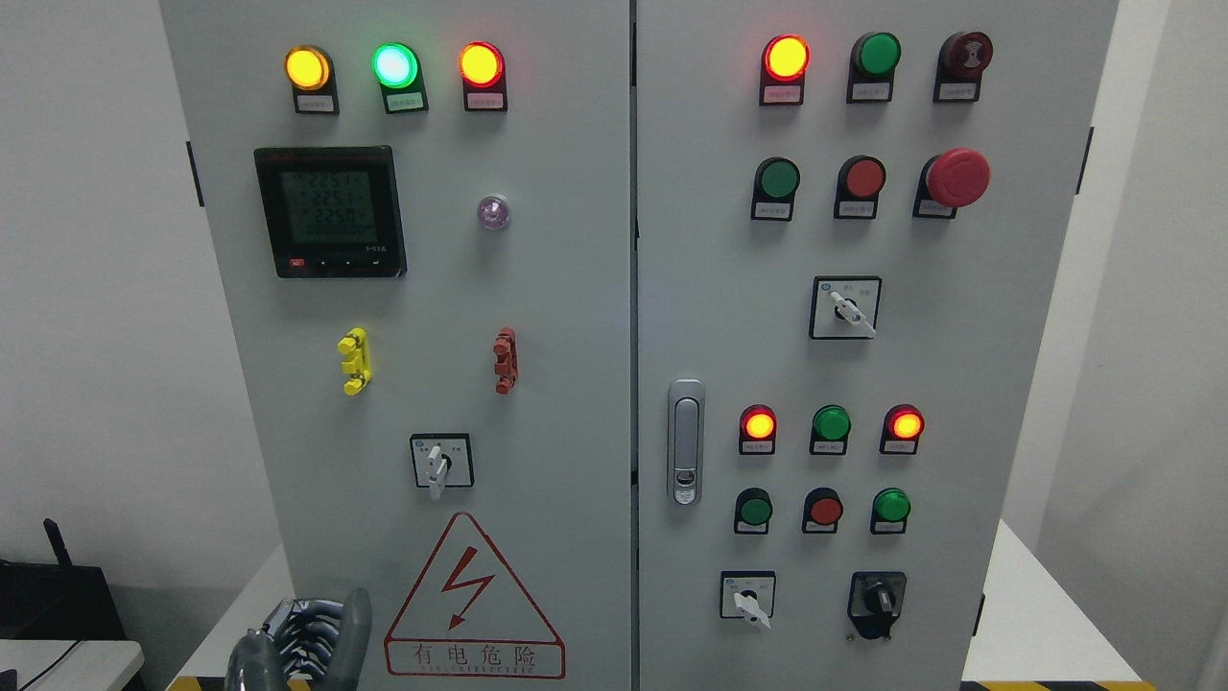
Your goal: Turn on light switch 1
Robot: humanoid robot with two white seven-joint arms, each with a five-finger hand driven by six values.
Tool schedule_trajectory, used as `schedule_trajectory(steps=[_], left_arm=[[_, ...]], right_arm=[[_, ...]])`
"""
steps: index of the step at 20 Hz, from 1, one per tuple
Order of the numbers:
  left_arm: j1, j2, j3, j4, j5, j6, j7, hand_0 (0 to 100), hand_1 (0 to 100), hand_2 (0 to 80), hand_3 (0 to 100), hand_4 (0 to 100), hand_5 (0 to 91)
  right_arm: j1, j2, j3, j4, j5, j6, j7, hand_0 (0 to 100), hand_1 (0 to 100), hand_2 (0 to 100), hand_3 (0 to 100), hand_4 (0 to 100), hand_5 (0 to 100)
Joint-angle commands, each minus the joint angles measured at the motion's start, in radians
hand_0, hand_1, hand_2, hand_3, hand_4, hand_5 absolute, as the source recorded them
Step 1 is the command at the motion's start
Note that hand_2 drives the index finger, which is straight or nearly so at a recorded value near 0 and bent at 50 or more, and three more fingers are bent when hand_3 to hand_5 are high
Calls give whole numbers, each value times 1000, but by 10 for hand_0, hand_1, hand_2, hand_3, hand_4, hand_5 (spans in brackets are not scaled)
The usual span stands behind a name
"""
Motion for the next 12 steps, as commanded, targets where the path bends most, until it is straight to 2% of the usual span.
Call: schedule_trajectory(steps=[1, 12], left_arm=[[-52, -17, -59, 2, 2, 8, 22, 93, 315, 537, 809, 836, 784], [-106, -31, -95, 2, 2, 92, 81, 98, 339, 535, 805, 832, 791]], right_arm=[[0, 0, 20, 0, -26, 1, 1, 120, 389, 0, 0, 0, 0], [0, 0, 20, 0, -26, 1, 1, 120, 389, 0, 0, 0, 0]])
